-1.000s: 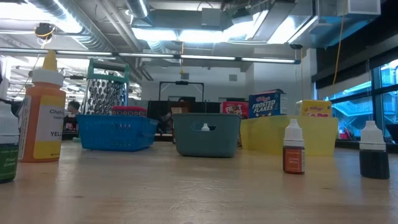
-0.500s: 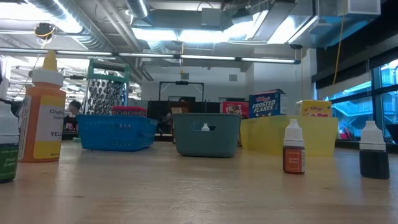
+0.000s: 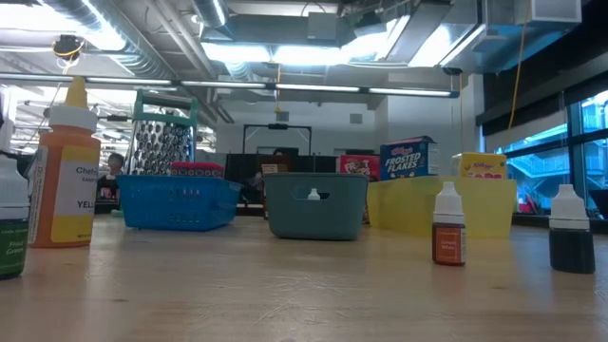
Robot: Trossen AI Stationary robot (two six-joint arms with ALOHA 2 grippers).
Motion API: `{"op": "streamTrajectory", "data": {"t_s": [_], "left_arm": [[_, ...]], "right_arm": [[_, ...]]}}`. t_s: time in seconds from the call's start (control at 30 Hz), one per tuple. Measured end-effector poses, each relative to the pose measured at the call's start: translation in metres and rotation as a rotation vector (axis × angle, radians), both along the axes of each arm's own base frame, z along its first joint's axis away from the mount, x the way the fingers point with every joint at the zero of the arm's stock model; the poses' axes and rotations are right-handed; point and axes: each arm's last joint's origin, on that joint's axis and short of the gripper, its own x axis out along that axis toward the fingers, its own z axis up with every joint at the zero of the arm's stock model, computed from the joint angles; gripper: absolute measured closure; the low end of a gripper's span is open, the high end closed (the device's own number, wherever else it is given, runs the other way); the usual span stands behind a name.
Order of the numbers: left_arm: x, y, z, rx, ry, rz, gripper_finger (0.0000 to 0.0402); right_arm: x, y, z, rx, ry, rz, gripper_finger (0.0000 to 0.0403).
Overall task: Pick & Place Kitchen Items
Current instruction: Put the right brown seasoning bottle into the blue bin
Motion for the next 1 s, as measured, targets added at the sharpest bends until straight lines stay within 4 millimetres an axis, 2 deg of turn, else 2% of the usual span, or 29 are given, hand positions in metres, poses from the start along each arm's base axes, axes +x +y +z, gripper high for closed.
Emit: {"op": "streamTrajectory", "data": {"t_s": [0.27,0.6,1.0], "left_arm": [[0.0064,-0.0016,-0.0064,0.019,0.008,-0.008,0.0087],[0.0069,-0.0015,-0.0055,0.046,-0.010,-0.003,0.0145],[0.0069,-0.0023,-0.0055,0.035,-0.010,-0.016,0.0163]], "right_arm": [[0.0000,0.0002,-0.0002,0.000,0.001,0.001,0.0206],[-0.0001,0.0004,-0.0003,0.003,0.003,0.005,0.0206],[-0.0001,0.0004,-0.0001,0.003,0.001,0.005,0.0206]]}}
